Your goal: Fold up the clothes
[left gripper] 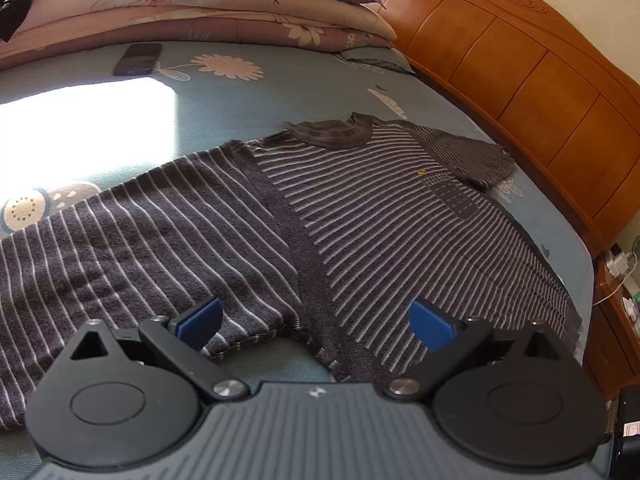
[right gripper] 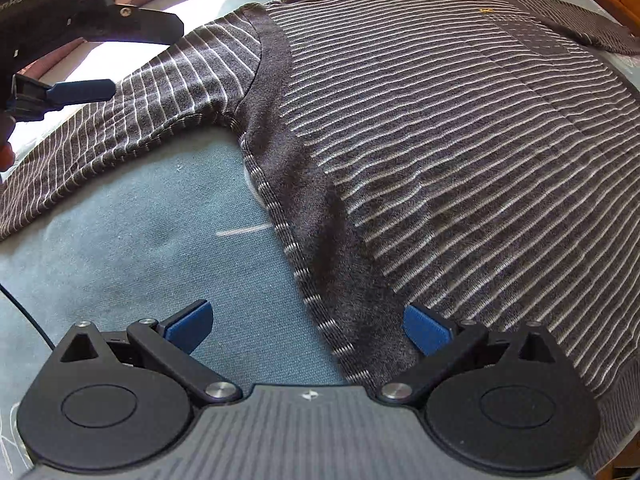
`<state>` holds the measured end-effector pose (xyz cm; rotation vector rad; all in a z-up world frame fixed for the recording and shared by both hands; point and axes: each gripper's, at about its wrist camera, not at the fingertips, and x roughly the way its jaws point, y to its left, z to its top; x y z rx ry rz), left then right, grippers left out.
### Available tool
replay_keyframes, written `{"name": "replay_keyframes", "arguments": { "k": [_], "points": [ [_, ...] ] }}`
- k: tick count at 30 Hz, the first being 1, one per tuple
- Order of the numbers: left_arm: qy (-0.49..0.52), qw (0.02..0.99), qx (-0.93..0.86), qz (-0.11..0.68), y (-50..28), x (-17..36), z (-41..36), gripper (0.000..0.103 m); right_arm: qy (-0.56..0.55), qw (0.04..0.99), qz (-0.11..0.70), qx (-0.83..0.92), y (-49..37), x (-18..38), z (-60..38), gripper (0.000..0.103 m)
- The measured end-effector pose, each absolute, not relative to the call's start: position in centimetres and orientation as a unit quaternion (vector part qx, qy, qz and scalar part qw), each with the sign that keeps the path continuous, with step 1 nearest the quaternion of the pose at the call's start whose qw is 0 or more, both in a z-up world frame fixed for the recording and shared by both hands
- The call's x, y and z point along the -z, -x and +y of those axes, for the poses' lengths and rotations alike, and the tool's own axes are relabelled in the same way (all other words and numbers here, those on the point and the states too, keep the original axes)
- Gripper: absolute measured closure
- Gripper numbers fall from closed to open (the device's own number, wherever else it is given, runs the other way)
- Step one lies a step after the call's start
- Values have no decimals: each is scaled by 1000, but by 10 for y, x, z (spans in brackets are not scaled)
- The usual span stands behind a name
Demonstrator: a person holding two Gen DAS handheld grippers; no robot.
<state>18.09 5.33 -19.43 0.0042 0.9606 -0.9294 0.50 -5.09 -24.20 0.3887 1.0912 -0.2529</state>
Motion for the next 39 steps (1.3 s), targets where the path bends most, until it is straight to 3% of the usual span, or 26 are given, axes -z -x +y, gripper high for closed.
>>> {"name": "replay_keyframes", "arguments": {
  "k": [8, 12, 20, 26, 39],
  "points": [
    [-47, 678, 543, 493, -134, 224, -14, 4, -188, 838, 490, 152, 33, 229, -86, 0],
    [-135, 711, 456, 518, -134, 246, -7, 4, -203, 833, 486, 167, 50, 228, -105, 0],
    [-86, 710, 489, 499, -113, 216, -12, 4, -220, 825, 500, 147, 80, 237, -105, 0],
    [-130, 695, 484, 515, -87, 241, -44, 4, -216, 821, 509, 142, 86, 240, -109, 0],
    [-105, 717, 450, 522, -80, 237, -34, 4, -184, 817, 490, 241, 99, 253, -195, 0]
  ]
}}
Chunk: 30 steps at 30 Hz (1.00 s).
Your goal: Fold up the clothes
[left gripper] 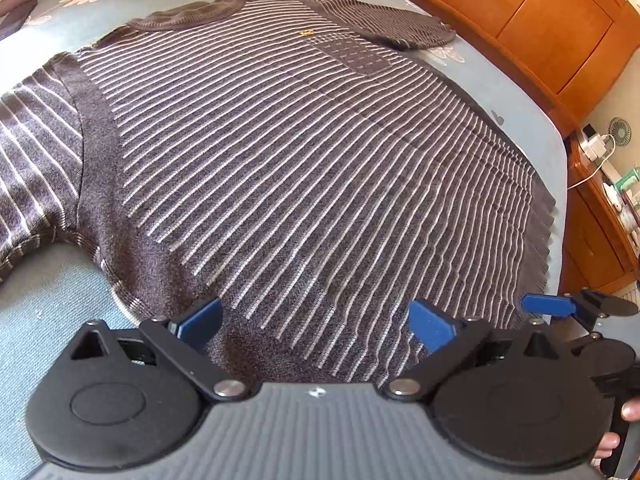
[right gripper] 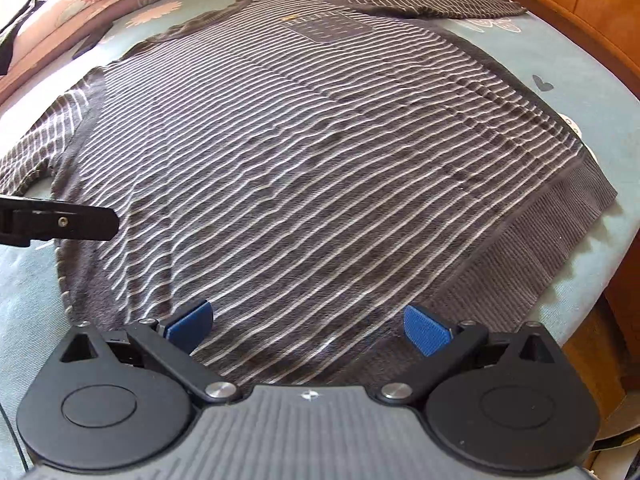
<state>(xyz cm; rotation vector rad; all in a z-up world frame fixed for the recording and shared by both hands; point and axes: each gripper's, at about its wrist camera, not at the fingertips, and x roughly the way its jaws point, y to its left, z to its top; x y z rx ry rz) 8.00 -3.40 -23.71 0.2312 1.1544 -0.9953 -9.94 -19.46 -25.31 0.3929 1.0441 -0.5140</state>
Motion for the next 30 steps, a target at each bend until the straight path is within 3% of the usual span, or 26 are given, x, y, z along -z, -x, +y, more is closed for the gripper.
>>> {"name": "replay_keyframes", "arguments": {
  "k": [17, 25, 30],
  "points": [
    [-93, 740, 446, 494, -79, 222, -23, 4, -188, 795, 531, 228, 95, 262, -199, 0],
    [-113, 737, 460, 483, -91, 195, -9, 4, -157, 824, 439, 322, 80, 217, -247, 0],
    [-128, 741, 459, 473, -114, 179, -13, 4, -199, 852, 330, 354, 63, 188, -308, 0]
  ]
}}
